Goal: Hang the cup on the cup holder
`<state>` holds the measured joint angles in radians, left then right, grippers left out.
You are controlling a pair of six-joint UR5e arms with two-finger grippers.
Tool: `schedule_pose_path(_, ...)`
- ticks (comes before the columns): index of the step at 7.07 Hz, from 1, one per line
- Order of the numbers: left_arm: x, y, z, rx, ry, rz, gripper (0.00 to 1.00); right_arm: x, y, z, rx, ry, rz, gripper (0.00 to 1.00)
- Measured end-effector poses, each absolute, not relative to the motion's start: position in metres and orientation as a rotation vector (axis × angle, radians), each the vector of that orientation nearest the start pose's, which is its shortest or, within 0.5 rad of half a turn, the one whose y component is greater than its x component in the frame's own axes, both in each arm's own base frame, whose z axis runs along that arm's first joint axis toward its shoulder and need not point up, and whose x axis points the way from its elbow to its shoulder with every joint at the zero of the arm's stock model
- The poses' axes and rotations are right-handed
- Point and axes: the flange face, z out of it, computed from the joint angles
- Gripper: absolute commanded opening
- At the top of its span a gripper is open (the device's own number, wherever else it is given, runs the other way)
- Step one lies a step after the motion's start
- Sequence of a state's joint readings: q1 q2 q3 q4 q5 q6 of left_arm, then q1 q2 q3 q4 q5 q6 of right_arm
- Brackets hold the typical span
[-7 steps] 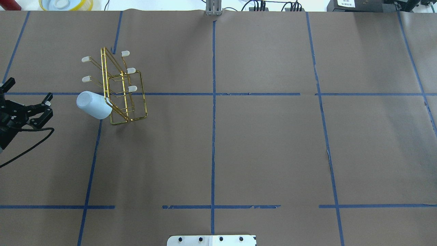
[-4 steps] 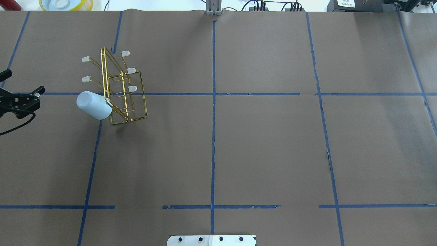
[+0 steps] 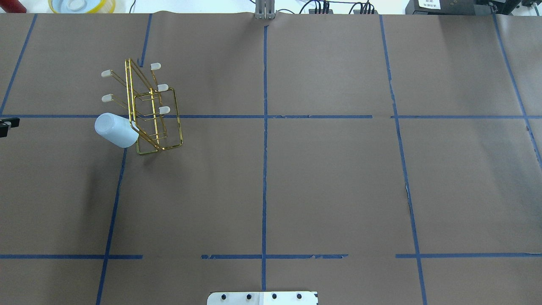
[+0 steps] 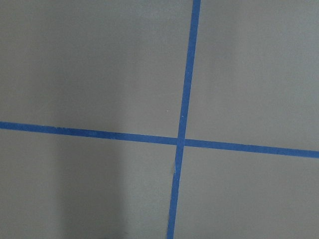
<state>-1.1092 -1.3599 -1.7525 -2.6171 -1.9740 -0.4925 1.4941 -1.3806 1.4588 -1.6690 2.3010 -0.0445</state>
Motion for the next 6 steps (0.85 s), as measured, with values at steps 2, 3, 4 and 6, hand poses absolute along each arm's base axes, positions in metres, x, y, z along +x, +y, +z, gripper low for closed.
schedule_pose_path(2, 0.086, -0.435, 0.585, 0.425, 0.808, 0.111, 1.00, 0.023, -0.573, 0.625, -0.031, -0.730, -0.108, 1.00)
schedule_pose_path(3, 0.072, -0.435, 0.597, 0.315, 0.808, 0.078, 1.00, 0.023, -0.573, 0.625, -0.031, -0.730, -0.108, 1.00)
schedule_pose_path(4, 0.054, -0.441, 0.605, 0.251, 0.788, 0.073, 1.00, 0.023, -0.573, 0.625, -0.031, -0.730, -0.108, 1.00)
schedule_pose_path(6, 0.008, -0.462, 0.610, 0.196, 0.725, 0.131, 1.00, 0.023, -0.573, 0.625, -0.031, -0.730, -0.108, 1.00)
